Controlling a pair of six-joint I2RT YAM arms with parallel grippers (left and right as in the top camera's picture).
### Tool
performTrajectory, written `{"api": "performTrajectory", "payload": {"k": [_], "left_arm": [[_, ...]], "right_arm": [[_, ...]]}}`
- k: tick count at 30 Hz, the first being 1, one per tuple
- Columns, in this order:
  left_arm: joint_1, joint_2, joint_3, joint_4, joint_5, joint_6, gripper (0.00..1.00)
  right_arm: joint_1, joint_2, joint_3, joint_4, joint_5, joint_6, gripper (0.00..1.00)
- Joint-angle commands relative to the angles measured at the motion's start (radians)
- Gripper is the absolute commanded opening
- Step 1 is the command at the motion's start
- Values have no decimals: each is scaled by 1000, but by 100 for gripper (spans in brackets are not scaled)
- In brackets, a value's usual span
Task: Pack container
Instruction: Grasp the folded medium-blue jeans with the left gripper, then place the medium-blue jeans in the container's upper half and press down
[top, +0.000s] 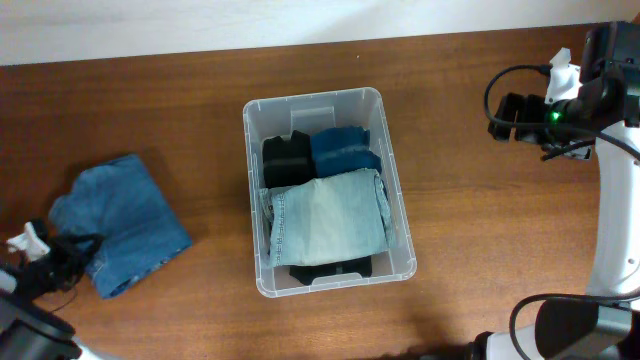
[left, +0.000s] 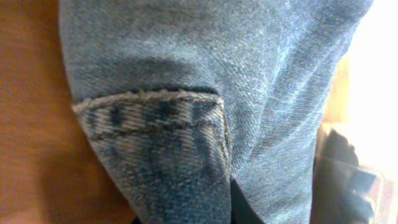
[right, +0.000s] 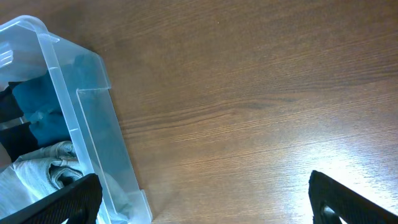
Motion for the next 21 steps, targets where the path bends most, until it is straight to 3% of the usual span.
{"api": "performTrajectory", "payload": {"k": [1,6,10,16,21], "left_arm": [[-132,-179,-10,-13,125,-10,1],[-304,-446,37,-5,162,-20,1],[-445,-565,151,-4,161,-106,0],[-646,-585,299,19,128,-168,1],[-846,-567,335,84,150,-88,0]], "right_arm": [[-6,-10,-5,3,10,0,98],[-6,-10,-5,3,10,0,98],[-6,-10,-5,3,10,0,98],[-6,-10,-5,3,10,0,98],[-6,-10,-5,3,10,0,98]]}}
